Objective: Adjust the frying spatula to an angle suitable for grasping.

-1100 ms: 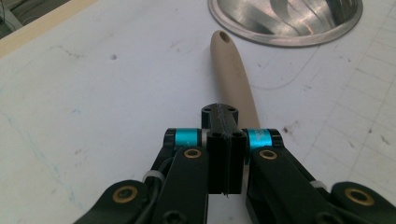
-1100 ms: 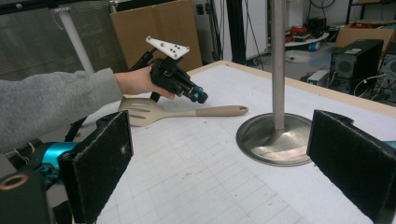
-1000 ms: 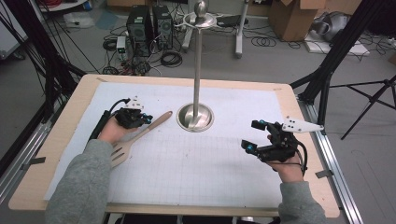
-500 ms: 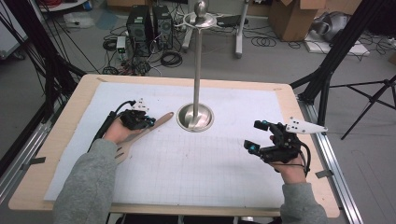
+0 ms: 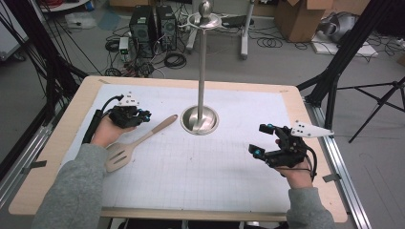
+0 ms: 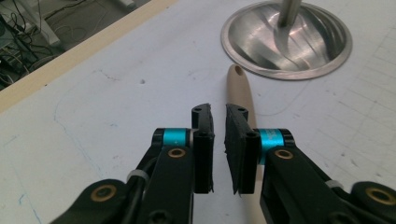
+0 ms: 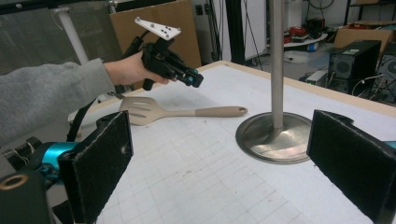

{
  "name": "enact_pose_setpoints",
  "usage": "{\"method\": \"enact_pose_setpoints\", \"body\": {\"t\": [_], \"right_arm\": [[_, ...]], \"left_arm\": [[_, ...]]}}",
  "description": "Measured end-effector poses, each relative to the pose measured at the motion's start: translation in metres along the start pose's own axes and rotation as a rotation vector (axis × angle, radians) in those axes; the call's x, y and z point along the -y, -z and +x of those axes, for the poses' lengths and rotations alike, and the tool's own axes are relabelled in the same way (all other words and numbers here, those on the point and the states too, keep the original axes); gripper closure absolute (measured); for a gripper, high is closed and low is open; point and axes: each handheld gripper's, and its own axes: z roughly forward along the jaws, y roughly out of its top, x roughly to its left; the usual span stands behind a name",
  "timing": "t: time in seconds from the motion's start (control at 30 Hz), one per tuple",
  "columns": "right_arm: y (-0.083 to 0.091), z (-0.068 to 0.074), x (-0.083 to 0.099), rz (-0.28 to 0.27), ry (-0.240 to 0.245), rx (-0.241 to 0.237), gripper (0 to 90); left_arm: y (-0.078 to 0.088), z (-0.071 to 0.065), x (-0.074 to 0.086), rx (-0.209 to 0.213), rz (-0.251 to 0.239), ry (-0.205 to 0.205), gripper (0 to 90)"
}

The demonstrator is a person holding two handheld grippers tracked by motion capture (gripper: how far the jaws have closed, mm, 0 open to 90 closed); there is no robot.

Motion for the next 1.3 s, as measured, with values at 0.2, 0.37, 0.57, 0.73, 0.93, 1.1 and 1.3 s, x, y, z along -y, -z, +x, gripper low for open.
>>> {"method": "enact_pose_setpoints", "body": {"t": [0.2, 0.37, 0.57, 0.73, 0.93, 1.1, 1.3], "right_arm": [[0.001, 0.0, 0.001, -0.006, -0.002, -0.001, 6.0], [0.0, -0.003, 0.002, -0.004, -0.003, -0.004, 6.0], [-0.008, -0.003, 0.002, 0.015, -0.003, -0.017, 5.9], [-0.012, -0.003, 0.003, 0.034, -0.003, -0.026, 6.0], [-0.01, -0.003, 0.003, 0.025, 0.004, -0.021, 5.9], [-0.009, -0.002, 0.004, 0.024, -0.007, -0.018, 6.0], [-0.009, -0.002, 0.006, 0.027, -0.012, -0.022, 5.9]], "left_arm": [[0.016, -0.013, -0.001, -0.001, -0.062, 0.007, 60.3], [0.029, -0.021, 0.005, -0.023, -0.083, 0.033, 37.3], [0.04, -0.029, 0.014, -0.036, -0.075, 0.078, 16.2], [0.041, -0.036, 0.022, -0.031, -0.071, 0.07, 12.0], [0.044, -0.04, 0.023, -0.014, -0.067, 0.061, 10.7], [0.042, -0.046, 0.027, -0.047, -0.028, 0.025, 10.3], [0.035, -0.046, 0.038, -0.053, 0.02, 0.024, 12.4]]}}
